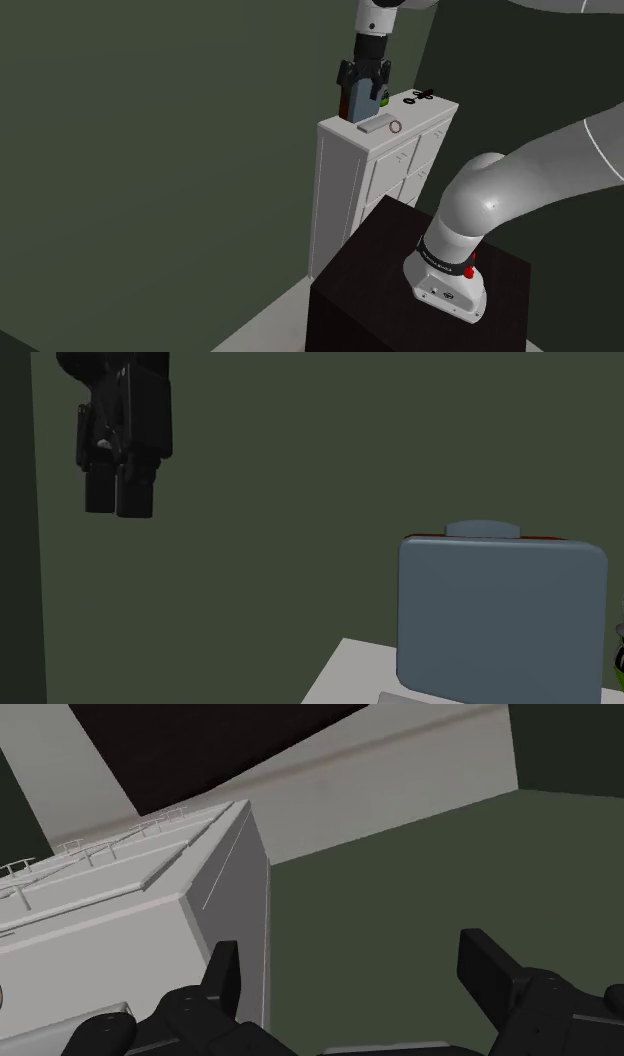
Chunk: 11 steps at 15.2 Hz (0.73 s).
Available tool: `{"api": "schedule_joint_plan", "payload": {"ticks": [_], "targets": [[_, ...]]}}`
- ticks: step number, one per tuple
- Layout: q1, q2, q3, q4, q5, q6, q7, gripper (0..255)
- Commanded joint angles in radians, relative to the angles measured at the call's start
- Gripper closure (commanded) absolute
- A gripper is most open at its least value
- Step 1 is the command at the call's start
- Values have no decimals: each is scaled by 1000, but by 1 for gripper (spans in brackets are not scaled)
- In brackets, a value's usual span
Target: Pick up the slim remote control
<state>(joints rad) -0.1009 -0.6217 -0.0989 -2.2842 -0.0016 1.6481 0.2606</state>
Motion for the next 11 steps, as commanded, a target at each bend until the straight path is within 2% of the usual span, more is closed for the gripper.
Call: {"api": "schedule_joint_plan", "payload": {"ticks": [1, 11], "targets": [[-25, 59, -10, 12, -5, 49, 43, 0], [-140, 327, -83, 102, -26, 232, 233, 0]]}}
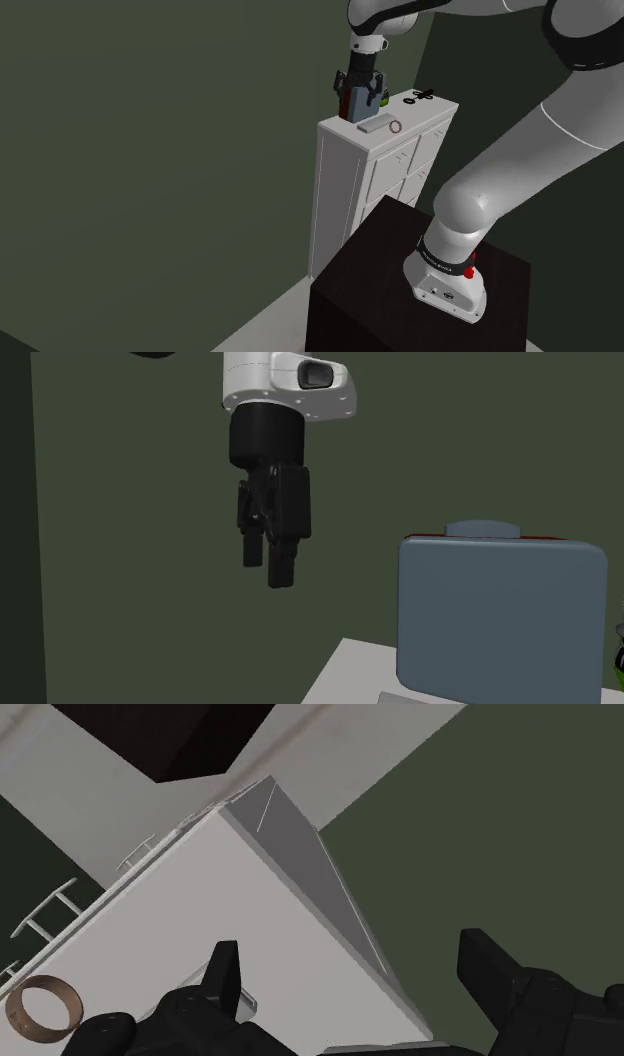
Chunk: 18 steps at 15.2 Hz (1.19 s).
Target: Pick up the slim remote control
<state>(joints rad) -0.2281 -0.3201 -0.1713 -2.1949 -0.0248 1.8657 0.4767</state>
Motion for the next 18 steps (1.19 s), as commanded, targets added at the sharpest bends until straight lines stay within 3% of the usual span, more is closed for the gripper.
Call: {"api": "schedule_joint_plan", "payload": {"ticks": [1, 18], "targets": [[-24, 50, -20, 23, -3, 29, 35, 0], [-198, 419, -187, 204, 44, 212, 304, 0]]}}
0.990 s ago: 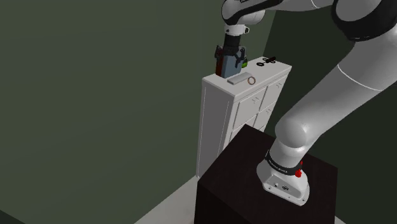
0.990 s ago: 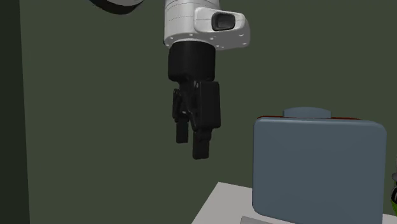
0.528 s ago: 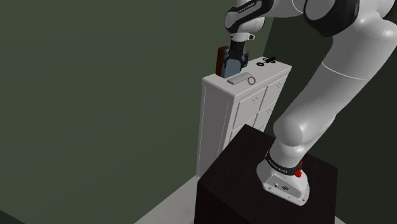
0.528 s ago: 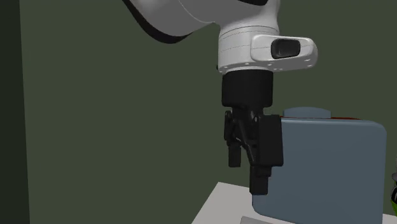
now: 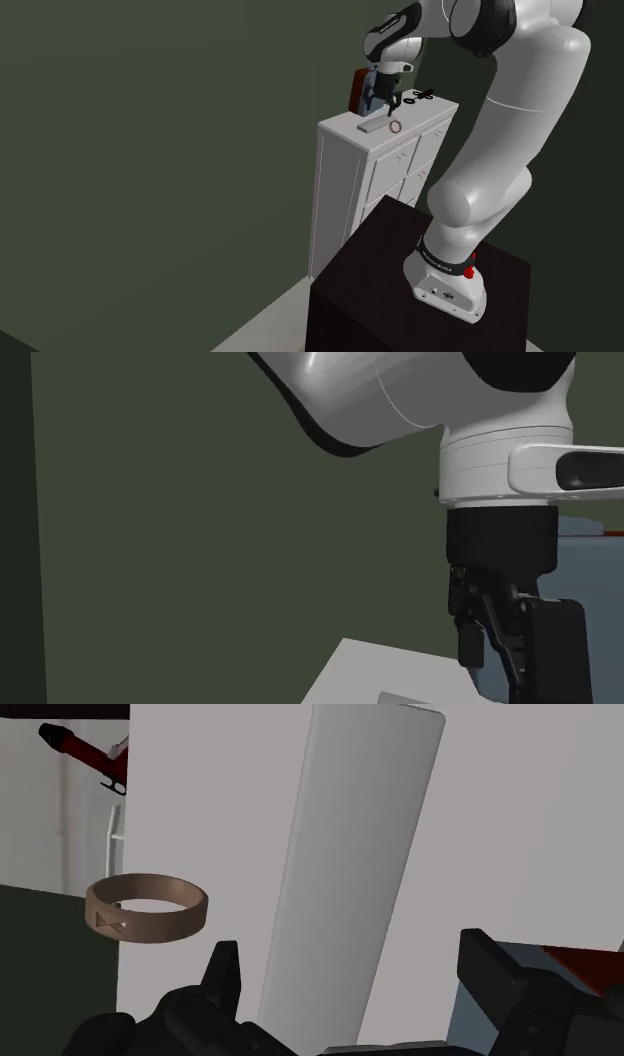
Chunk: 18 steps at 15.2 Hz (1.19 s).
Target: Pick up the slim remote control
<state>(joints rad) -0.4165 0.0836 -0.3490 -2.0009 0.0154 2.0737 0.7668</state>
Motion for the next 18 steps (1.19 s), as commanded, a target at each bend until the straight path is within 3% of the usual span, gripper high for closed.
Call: {"api": "schedule_joint_plan", "payload": {"ticks": [1, 9, 10, 18], "targets": [[-10, 20, -10, 3, 6, 17, 12, 0], [-13, 59, -8, -43, 23, 99, 1, 0], [-13, 61, -7, -39, 24, 97, 1, 255], [-13, 62, -7, -38, 24, 96, 1, 255]]}}
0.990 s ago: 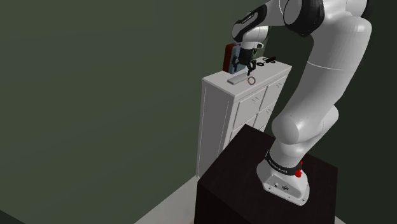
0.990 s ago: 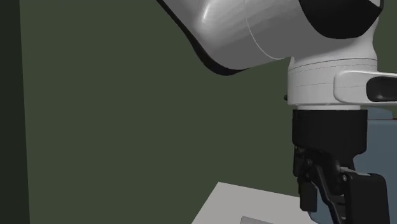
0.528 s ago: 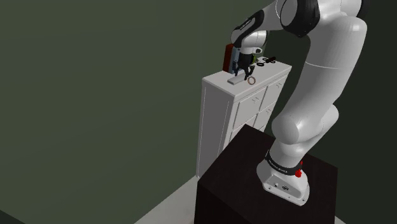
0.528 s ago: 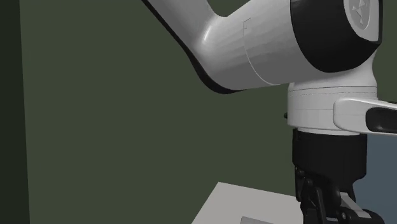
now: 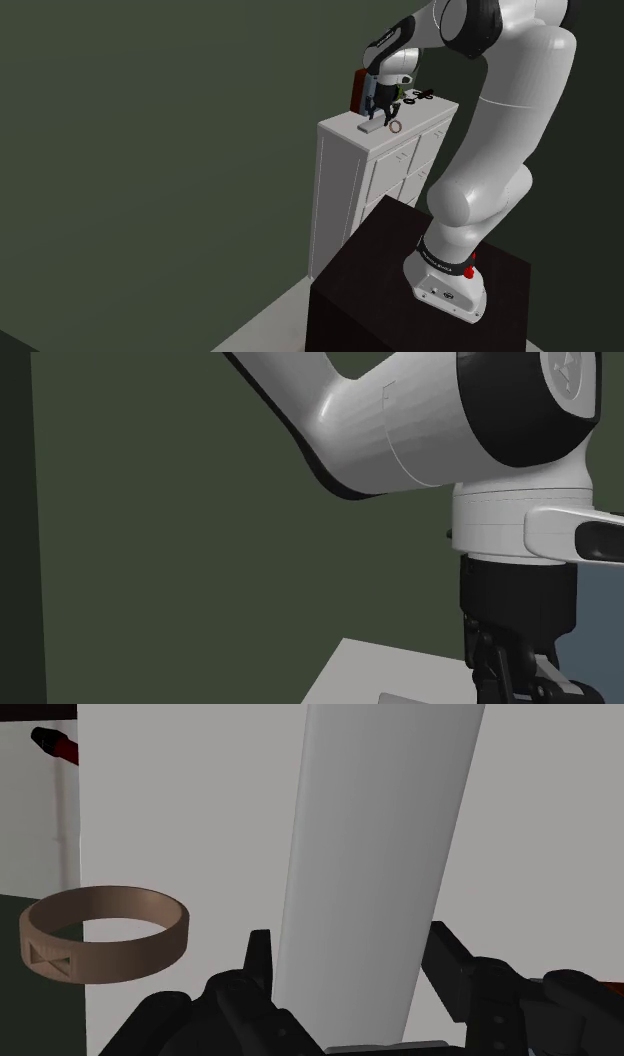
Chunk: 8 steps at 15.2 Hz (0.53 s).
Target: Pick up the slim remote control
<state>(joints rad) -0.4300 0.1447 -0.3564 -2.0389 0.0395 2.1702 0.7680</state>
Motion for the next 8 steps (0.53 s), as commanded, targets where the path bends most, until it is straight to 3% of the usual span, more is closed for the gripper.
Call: {"api": "schedule_joint_plan", "payload": {"ticks": [1, 8], "targets": [[0, -2, 0, -5, -1, 2, 0, 255], [4, -43, -2, 44, -19, -85, 11, 255]]}}
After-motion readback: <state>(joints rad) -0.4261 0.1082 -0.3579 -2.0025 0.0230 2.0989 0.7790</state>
